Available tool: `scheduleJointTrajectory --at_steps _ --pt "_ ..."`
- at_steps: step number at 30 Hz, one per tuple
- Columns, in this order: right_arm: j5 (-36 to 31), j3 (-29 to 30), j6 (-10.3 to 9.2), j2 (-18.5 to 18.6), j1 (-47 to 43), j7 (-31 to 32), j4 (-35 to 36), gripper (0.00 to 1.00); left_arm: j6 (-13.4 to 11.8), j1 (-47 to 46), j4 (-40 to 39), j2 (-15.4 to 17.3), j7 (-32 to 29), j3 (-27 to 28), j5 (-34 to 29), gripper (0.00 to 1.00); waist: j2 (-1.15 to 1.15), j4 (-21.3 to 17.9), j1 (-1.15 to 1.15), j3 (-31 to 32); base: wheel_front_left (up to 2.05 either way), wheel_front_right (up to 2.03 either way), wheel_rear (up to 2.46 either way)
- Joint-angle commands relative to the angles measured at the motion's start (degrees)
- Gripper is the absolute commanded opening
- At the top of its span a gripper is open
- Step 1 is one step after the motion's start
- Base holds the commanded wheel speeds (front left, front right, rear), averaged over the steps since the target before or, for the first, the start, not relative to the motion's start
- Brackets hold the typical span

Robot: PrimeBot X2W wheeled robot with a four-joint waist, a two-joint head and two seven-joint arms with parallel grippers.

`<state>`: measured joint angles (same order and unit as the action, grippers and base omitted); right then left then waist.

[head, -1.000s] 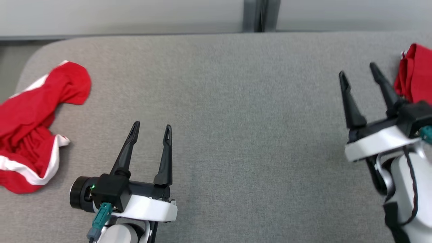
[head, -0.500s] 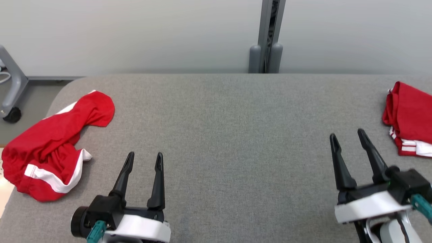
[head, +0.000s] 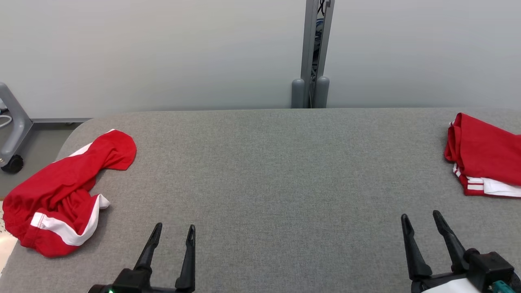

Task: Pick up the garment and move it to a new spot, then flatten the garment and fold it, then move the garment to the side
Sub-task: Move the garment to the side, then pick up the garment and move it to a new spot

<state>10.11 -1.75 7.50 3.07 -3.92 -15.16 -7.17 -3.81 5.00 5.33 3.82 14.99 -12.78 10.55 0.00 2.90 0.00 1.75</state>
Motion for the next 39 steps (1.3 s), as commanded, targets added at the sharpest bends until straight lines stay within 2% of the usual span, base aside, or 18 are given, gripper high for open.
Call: scheduleJointTrajectory --at_steps 1,6,15,21,27,39 --pt "-0.51 -0.22 -0.02 -0.03 -0.44 0.00 -0.57 1.00 0.50 1.19 1.12 0.12 0.21 0.60 -0.50 1.00 0.00 -0.14 0.00 0.24 0.00 0.00 0.00" --pt "-1.62 -1.06 -0.02 -0.02 -1.01 -0.01 -1.70 1.00 1.69 1.84 1.67 -0.41 0.21 2.01 -0.15 1.00 0.00 -0.17 0.00 0.85 0.00 0.00 0.00" --pt "-0.72 -1.04 -0.02 -0.08 -1.15 0.00 -1.24 1.00 2.20 1.90 1.31 -0.80 0.22 2.82 -0.96 1.00 0.00 0.10 0.00 1.50 0.00 0.00 0.00" --pt "0.51 -0.44 -0.02 -0.07 -1.14 0.00 -1.53 1.00 0.99 2.42 0.99 -0.82 0.22 1.41 0.68 1.00 0.00 -0.06 0.00 1.78 0.00 0.00 0.00" --pt "-1.16 -0.63 -0.02 -0.06 -1.22 -0.01 -2.39 1.00 -0.01 2.06 1.26 -0.81 0.22 0.35 0.80 1.00 0.00 -0.08 0.00 1.88 0.00 0.00 0.00" --pt "-1.26 -0.74 -0.02 -0.05 -1.62 0.00 -2.47 1.00 -0.46 2.24 1.50 -0.83 0.22 0.50 -0.26 1.00 0.00 0.28 0.00 2.78 0.00 0.00 0.00"
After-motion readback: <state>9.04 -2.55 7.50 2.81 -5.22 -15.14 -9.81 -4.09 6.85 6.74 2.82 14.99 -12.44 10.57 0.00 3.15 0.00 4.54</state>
